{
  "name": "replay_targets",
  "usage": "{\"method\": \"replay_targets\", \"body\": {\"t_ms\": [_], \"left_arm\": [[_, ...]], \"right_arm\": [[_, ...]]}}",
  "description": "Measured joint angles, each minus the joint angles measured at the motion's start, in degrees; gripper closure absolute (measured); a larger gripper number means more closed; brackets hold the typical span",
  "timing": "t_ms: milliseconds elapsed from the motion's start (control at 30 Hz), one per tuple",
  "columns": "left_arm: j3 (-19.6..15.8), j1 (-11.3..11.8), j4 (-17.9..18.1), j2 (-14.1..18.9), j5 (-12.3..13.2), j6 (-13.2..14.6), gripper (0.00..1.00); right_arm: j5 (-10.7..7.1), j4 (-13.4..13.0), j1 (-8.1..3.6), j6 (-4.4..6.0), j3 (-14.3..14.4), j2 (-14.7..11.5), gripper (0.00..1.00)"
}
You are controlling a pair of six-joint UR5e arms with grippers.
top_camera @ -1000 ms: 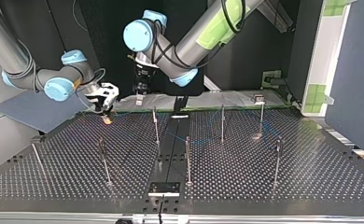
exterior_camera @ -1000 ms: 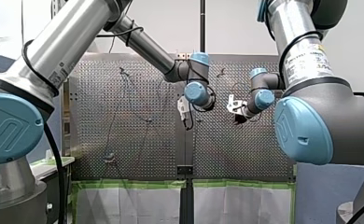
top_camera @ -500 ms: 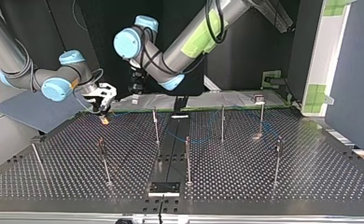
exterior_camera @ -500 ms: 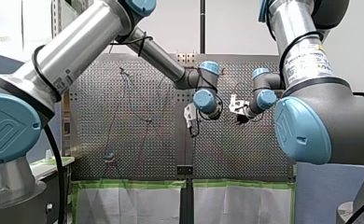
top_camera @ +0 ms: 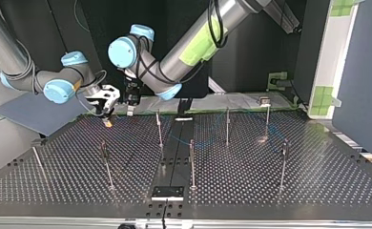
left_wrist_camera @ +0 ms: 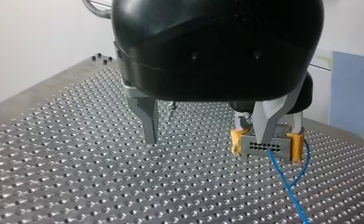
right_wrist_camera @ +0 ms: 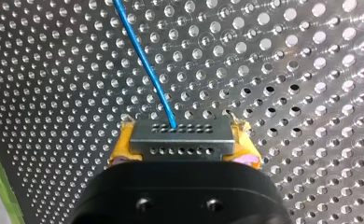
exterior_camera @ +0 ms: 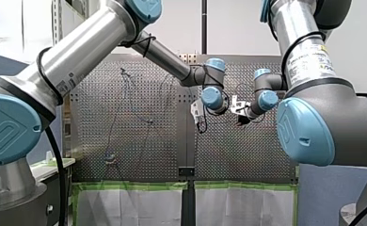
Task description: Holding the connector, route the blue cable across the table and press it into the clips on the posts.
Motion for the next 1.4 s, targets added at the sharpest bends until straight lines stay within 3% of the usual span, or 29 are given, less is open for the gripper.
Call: {"method": "replay_targets", "body": {"t_ms": [400,767,1100,1400], "left_arm": [[4.1,0.1,-3.7,-4.9,-1.4,0.3,0.00],[7.5,-0.1,-3.4,-9.7,-1.5,-0.6,0.00],[12.8,1.5,-2.9,-14.6,-2.7,-1.6,0.00],[14.8,1.7,-4.0,-15.2,-3.1,-2.4,0.00]], "right_arm": [[-0.85,0.0,0.06,0.04,0.0,0.0,1.00],[-1.23,0.0,0.26,-0.12,0.0,0.0,1.00],[-1.41,0.0,0.29,-0.23,0.0,0.0,1.00],[-1.66,0.0,0.24,-0.24,0.0,0.0,1.00]]}}
